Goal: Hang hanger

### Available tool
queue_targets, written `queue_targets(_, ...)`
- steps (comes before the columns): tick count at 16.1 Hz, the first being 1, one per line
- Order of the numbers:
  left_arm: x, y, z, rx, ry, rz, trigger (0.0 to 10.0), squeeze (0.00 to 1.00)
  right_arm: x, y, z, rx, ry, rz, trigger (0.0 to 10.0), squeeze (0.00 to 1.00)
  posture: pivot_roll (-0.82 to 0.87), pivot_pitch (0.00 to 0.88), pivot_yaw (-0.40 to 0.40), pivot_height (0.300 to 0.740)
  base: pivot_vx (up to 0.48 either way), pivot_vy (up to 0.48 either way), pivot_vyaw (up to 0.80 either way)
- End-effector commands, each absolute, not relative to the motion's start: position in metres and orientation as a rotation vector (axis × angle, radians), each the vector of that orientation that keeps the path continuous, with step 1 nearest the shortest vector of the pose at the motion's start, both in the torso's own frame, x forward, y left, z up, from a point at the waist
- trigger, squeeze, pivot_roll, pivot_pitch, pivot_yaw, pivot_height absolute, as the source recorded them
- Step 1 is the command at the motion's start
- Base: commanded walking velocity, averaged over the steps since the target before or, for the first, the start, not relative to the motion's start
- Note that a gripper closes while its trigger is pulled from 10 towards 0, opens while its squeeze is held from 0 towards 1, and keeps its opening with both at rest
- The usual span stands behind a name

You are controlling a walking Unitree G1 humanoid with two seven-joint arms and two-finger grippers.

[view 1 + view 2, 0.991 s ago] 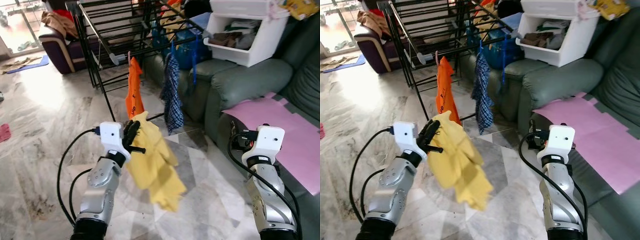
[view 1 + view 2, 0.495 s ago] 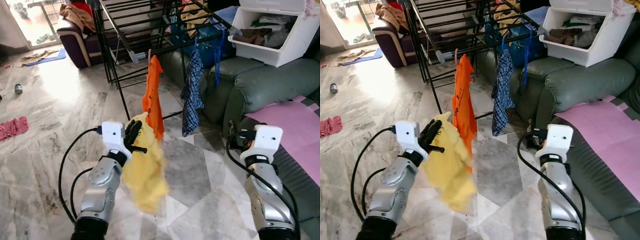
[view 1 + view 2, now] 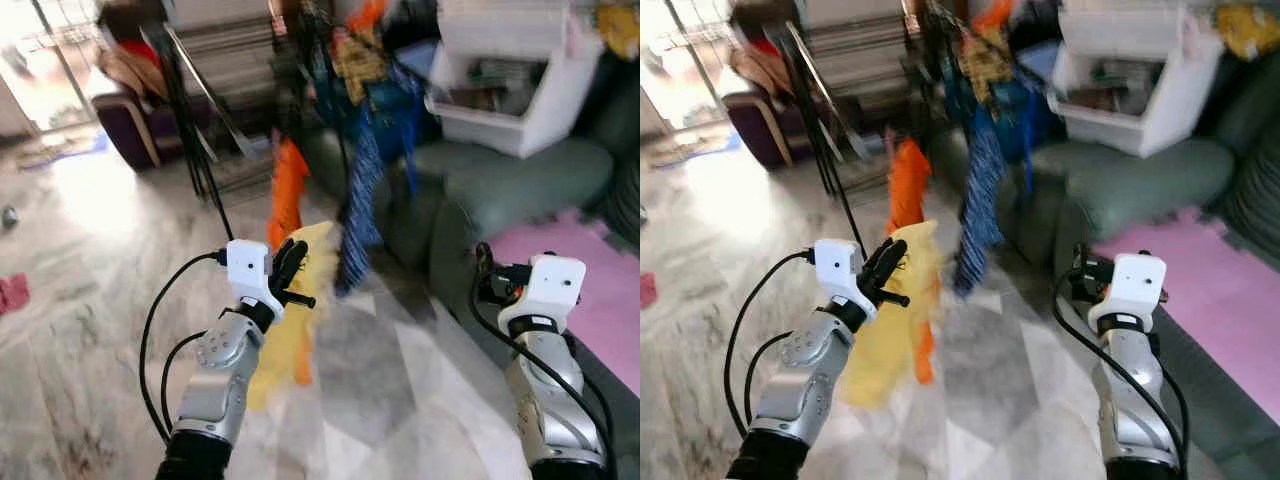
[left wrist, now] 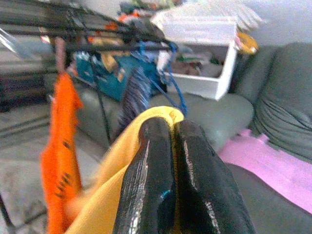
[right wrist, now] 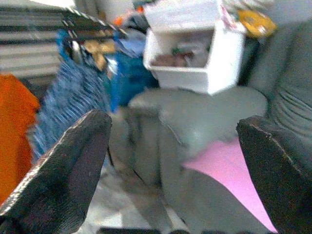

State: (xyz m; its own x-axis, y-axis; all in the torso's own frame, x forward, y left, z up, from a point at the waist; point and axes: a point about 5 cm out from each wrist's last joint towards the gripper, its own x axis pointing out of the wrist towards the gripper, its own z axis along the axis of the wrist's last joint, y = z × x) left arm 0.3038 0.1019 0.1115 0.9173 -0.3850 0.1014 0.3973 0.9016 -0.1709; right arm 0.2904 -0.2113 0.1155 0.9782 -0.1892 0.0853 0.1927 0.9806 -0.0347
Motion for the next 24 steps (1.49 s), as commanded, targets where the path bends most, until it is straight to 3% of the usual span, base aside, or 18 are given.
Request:
queue_targets(1, 0.3066, 0.1089, 0.1192, -0.183, -0.101, -0.385, 10.0, 0.00, 0.2935, -0.2032, 0.1192, -0.046, -0.094, -0.166, 10.0, 0.00, -0.05, 0.000, 0.032, 0.740, 0.465, 0.000, 0.00)
queue_targets(16, 0.3064, 0.1048, 0.1171, -0.178, -0.086, -0.402, 10.0, 0.00, 0.2944, -0.1981, 0.1179, -0.070, -0.094, -0.140, 10.0, 0.00, -0.05, 0.000, 0.038, 0.740, 0.462, 0.000, 0.00)
queue_targets(24, 0.3071, 0.1032, 0.1176, -0.179, -0.084, -0.405, 10.0, 0.00, 0.2937, -0.1971, 0.1152, -0.072, -0.087, -0.135, 10.0, 0.00, -0.05, 0.000, 0.040, 0.740, 0.480, 0.000, 0.59)
